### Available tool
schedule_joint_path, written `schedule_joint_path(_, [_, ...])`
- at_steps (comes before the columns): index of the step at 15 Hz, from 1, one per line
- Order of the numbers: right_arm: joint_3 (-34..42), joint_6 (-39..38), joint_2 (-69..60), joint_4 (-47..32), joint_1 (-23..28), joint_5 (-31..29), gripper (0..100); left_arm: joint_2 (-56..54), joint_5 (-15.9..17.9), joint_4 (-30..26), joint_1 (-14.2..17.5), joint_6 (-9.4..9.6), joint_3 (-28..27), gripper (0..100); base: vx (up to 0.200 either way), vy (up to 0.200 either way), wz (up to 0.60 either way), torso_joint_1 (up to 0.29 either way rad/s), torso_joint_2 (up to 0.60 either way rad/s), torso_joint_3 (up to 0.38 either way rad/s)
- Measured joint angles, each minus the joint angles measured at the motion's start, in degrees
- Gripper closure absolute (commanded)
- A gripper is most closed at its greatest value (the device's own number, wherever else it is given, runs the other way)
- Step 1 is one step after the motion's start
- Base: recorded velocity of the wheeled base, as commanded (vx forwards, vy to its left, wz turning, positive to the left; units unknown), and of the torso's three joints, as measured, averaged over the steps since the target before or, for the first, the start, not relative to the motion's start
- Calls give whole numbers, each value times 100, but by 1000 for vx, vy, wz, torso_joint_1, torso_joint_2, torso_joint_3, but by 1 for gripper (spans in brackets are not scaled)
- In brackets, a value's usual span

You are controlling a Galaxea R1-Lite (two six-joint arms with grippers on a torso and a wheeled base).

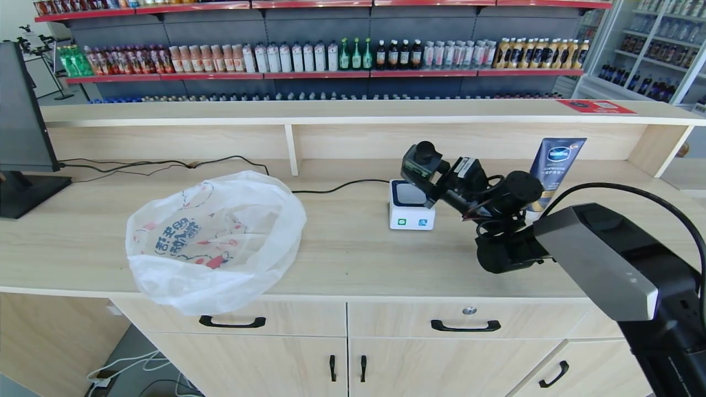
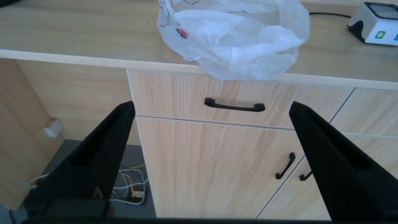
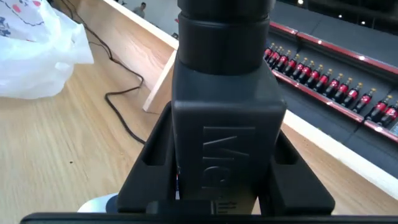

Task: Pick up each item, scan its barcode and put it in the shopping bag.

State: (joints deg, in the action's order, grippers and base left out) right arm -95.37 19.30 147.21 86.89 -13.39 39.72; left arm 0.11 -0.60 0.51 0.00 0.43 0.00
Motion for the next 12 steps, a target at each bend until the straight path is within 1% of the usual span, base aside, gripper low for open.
schedule_joint_path(4, [-474,355,223,0,52,24,100,0,2,0,0,0,0,0,0,0,0,0,0,0])
schedule_joint_path(6, [-542,451,295,0,68,119,100,0,0,0,0,0,0,0,0,0,0,0,0,0])
schedule_joint_path(12, [-573,580,336,-24,99,133,100,0,0,0,0,0,0,0,0,0,0,0,0,0])
